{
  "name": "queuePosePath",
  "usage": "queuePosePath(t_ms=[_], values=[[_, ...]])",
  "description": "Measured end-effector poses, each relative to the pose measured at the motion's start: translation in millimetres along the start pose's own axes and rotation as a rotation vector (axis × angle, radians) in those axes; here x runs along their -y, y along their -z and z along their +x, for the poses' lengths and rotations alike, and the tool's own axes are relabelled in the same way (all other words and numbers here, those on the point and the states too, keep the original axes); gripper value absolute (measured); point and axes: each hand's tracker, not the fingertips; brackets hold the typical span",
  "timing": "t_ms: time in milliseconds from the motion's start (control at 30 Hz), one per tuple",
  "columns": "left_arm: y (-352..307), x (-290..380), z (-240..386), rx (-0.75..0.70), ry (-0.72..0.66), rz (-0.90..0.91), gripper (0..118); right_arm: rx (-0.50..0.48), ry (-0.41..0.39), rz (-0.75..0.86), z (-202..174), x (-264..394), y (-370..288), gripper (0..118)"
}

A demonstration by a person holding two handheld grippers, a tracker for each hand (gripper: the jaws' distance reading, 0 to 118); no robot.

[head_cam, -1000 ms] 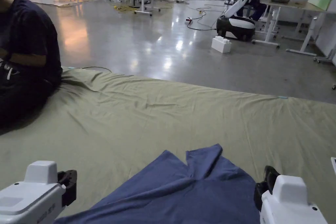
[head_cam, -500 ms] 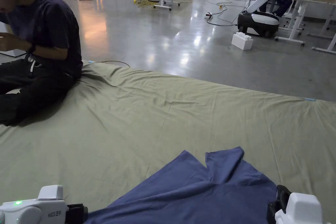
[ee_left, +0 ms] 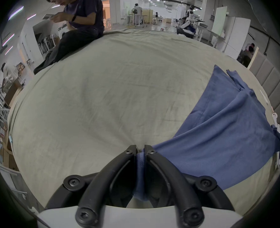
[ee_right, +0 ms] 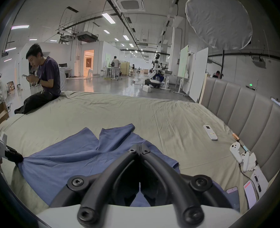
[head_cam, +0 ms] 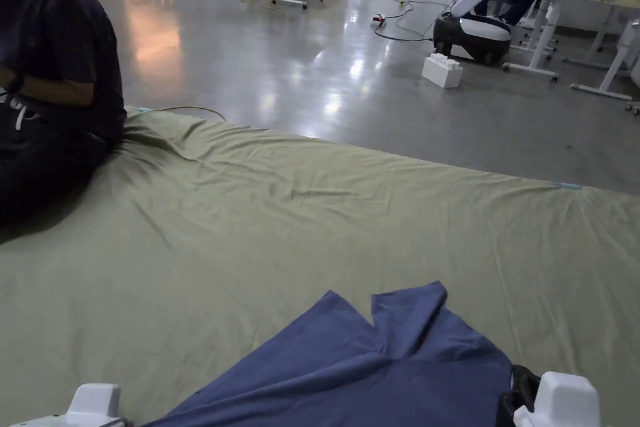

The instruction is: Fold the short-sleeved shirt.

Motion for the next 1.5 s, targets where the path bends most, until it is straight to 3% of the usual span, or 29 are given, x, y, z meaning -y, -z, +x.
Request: queuePosePath(t_ms=[67, 100, 167, 200, 233, 267, 333, 433, 633, 700, 767, 867, 933, 1033, 1200, 1500], values=[[-0.8, -0.3, -3.5, 0.011, -0.032, 0.005, 7, -0.028, 0.096, -0.09, 14.1, -1.0, 25.4, 1], [-1.7, -0.1, -5.7, 0.023, -0.048, 0.014, 6, -0.029, 0.046, -0.044, 18.4, -7.4, 37.6, 1], [-6.1, -0.5, -9.9, 0.0, -0.043, 0.049, 6, -0.061, 0.003, -0.138, 28.0, -10.7, 74.9, 5], [-7.3, -0.7, -10.2, 0.006, -0.055, 0.058, 6, -0.07, -0.004, -0.184, 33.9, -10.5, 91.5, 17], [-11.5, -1.3, -10.1, 0.008, -0.056, 0.056, 6, -0.076, -0.028, -0.224, 38.7, -10.9, 112.3, 39], [-13.7, -2.1, -11.2, -0.006, -0.056, 0.067, 6, -0.089, -0.023, -0.271, 43.8, -10.4, 131.1, 53], [-15.8, -3.0, -12.0, 0.0, -0.076, 0.076, 6, -0.071, -0.034, -0.32, 52.5, -7.8, 161.4, 73], [-17.3, -4.3, -10.7, 0.011, -0.095, 0.078, 6, -0.107, -0.12, -0.401, 54.6, -4.6, 208.0, 74], [-16.3, -8.0, -6.9, 0.009, -0.107, 0.066, 6, -0.171, -0.132, -0.551, 45.3, 15.9, 266.6, 80], [-16.3, -7.7, -5.3, 0.009, -0.104, 0.06, 6, -0.195, -0.216, -0.531, 37.0, 18.7, 267.9, 80], [-15.6, -7.3, -4.2, 0.005, -0.1, 0.057, 6, -0.23, -0.237, -0.519, 30.9, 18.0, 266.0, 71], [-14.3, -5.9, -2.2, 0.003, -0.104, 0.054, 6, -0.234, -0.197, -0.526, 26.0, 16.6, 267.2, 37], [-13.5, -4.7, 0.2, 0.003, -0.106, 0.054, 6, -0.245, -0.198, -0.51, 22.4, 18.0, 264.7, 7], [-15.8, -7.0, 2.9, 0.009, -0.093, 0.064, 6, -0.19, -0.256, -0.452, 13.7, 15.7, 250.4, 4], [-31.3, -18.4, 5.3, 0.026, -0.107, 0.122, 6, -0.134, -0.134, -0.326, 27.5, -6.4, 210.0, 3], [-85.2, -78.7, 24.6, 0.089, -0.067, 0.319, 6, -0.049, -0.07, -0.08, 68.6, -89.4, 109.4, 3]])
